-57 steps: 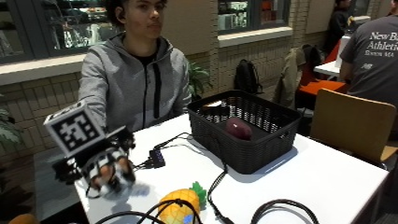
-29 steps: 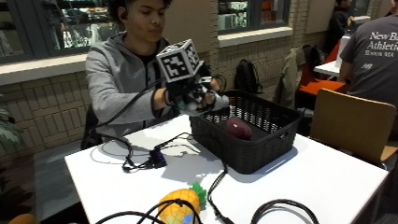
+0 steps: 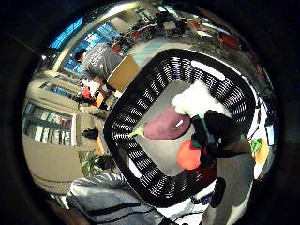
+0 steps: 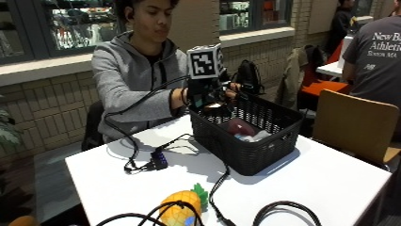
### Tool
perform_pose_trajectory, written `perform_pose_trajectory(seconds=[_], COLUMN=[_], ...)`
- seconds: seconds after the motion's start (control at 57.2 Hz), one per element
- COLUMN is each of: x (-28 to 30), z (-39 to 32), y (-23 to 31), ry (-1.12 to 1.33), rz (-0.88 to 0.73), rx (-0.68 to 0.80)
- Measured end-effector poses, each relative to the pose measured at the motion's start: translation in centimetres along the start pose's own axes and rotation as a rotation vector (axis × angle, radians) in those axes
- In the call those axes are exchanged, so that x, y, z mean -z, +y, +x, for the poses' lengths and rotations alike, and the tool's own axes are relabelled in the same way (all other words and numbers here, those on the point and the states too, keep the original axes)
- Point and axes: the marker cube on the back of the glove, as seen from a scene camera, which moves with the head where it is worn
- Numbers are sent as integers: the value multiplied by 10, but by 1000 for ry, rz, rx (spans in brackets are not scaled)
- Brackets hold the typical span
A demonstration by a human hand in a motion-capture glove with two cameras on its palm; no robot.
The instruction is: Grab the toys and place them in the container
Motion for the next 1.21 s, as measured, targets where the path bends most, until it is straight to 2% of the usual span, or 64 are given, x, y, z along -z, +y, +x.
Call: perform_pose_trajectory(seconds=[0.192,0.367,0.472,0.595,0.787,0.962,1.207], x=[-2,-25,-57,-113,-154,-174,-153], z=[55,163,227,249,261,258,241], y=[18,40,52,82,77,68,63], ry=[-15,-91,-4,-76,-80,-98,-96], rz=[-22,-124,-226,-368,-396,-243,-101], rx=[-100,-312,-427,-436,-401,-426,-372])
